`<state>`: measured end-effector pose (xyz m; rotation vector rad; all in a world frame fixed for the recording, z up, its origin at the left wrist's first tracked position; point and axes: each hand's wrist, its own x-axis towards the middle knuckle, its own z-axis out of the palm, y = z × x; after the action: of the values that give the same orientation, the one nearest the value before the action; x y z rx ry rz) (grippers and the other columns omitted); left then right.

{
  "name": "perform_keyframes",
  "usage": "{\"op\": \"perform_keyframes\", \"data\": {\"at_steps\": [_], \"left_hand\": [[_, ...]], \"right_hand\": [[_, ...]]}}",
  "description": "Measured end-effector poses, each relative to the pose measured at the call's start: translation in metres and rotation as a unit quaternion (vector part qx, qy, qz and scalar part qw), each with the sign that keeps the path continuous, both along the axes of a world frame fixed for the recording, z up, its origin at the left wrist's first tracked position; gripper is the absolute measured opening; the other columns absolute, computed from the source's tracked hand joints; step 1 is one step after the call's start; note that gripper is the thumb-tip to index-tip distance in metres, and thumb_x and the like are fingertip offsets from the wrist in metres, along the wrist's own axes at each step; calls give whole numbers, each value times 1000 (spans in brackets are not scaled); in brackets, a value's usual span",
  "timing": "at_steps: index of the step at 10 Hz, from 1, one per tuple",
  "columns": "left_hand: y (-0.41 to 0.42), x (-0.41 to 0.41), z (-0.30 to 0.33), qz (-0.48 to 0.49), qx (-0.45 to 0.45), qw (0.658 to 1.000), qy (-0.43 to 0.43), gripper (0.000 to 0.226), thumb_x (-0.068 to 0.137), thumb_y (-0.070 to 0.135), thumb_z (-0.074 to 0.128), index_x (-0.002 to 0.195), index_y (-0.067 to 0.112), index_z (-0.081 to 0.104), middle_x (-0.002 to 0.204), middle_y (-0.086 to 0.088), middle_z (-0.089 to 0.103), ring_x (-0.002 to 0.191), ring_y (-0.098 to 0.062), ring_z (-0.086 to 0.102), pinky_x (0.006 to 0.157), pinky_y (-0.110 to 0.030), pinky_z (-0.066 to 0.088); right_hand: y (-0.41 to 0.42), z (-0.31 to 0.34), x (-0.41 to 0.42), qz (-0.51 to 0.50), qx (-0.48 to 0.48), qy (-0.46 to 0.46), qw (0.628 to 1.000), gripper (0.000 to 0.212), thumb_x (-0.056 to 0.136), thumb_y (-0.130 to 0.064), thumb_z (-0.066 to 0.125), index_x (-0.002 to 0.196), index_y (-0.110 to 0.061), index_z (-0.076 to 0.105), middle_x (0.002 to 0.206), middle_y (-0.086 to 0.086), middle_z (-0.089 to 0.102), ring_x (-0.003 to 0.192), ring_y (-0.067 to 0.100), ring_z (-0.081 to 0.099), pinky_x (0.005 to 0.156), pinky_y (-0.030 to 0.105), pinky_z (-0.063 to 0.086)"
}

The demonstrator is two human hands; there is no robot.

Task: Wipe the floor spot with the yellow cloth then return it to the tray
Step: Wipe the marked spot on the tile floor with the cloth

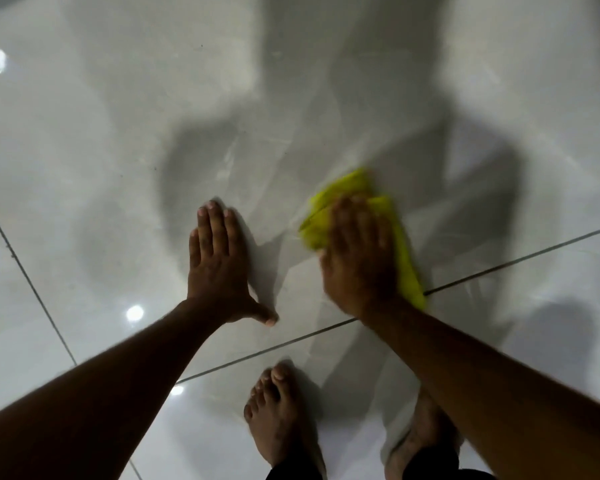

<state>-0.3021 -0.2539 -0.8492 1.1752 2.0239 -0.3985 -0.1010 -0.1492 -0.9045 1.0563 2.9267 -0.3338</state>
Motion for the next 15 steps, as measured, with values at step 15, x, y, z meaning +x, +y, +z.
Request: {"op": "perform_keyframes", "data": {"at_steps": [15], "left_hand": [[3,-3,-3,-3,-19,1000,-10,191,6,88,67,144,1,-33,151,-26,-39,139,-40,-39,116,-52,-14]], "right_hand": [[88,7,-77,-50,24,-9,998,65,93,-47,46,152,-24,32,161,8,33,147,42,26,117,56,22]]}}
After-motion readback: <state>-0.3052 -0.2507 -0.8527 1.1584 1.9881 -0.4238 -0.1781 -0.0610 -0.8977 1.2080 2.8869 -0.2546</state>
